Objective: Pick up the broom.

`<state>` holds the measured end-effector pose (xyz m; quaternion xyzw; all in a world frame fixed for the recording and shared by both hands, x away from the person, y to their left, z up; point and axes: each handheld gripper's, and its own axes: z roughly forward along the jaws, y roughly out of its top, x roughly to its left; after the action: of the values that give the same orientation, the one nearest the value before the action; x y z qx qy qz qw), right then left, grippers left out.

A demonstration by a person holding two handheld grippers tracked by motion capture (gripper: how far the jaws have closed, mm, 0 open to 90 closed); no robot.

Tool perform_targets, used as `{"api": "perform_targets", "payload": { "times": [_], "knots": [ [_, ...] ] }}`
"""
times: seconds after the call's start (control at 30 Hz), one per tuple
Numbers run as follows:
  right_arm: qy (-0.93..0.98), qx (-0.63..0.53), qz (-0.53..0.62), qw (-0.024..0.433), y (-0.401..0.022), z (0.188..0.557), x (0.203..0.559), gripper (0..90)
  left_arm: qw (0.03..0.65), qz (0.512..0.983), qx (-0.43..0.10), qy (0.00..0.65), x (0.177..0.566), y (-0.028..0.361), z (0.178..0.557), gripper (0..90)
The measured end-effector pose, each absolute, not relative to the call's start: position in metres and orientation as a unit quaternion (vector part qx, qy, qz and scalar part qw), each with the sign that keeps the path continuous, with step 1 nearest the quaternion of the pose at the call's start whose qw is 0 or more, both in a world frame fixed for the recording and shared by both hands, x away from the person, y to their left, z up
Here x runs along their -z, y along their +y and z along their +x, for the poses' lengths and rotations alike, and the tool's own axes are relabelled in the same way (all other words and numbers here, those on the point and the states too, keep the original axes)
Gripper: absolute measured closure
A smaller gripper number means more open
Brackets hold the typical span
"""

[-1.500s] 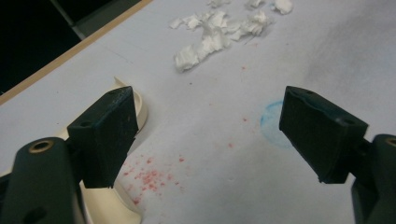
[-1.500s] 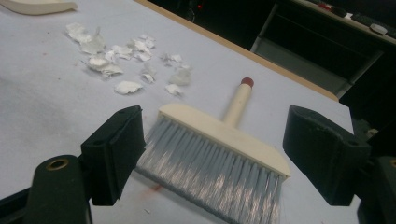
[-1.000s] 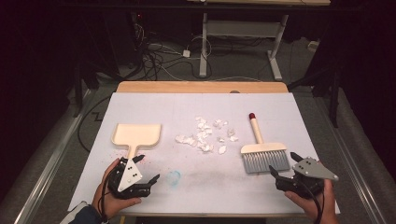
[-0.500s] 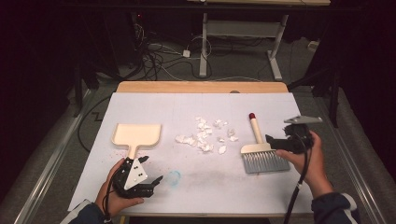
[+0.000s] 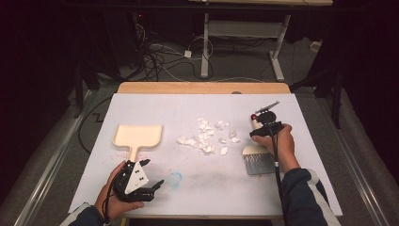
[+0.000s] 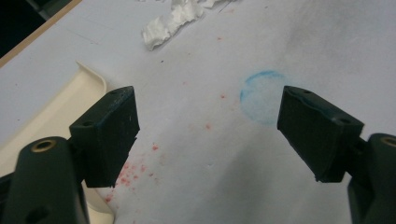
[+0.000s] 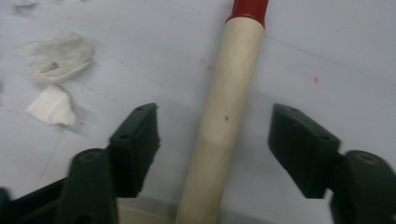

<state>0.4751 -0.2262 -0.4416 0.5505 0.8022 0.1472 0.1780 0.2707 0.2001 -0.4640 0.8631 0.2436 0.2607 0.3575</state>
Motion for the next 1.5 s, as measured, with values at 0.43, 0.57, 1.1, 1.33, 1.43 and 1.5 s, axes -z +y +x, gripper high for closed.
{"api": "perform_targets", "payload": {
  "times": [0.43, 0.57, 1.1, 1.33, 1.43, 1.5],
  "knots": [
    [0.781, -0.178, 0.579, 0.154, -0.231, 0.476, 0.449, 69.1, 0.355, 0.866, -0.264, 0.235, 0.462, 0.197, 0.268, 20.0],
    [0.775, -0.188, 0.581, 0.159, -0.232, 0.475, 0.450, 70.9, 0.352, 0.869, -0.260, 0.233, 0.463, 0.195, 0.269, 20.0],
    [0.746, -0.310, 0.543, 0.230, -0.261, 0.435, 0.422, 71.2, 0.350, 0.866, -0.248, 0.257, 0.462, 0.196, 0.269, 22.2],
    [0.735, -0.367, 0.504, 0.266, -0.262, 0.406, 0.398, 71.2, 0.380, 0.858, -0.233, 0.257, 0.453, 0.184, 0.272, 22.2],
    [0.733, -0.387, 0.489, 0.271, -0.260, 0.392, 0.389, 71.2, 0.378, 0.860, -0.231, 0.253, 0.449, 0.174, 0.275, 21.9],
    [0.732, -0.394, 0.485, 0.272, -0.258, 0.389, 0.386, 71.2, 0.387, 0.861, -0.218, 0.248, 0.445, 0.165, 0.277, 21.7]
  ]
}}
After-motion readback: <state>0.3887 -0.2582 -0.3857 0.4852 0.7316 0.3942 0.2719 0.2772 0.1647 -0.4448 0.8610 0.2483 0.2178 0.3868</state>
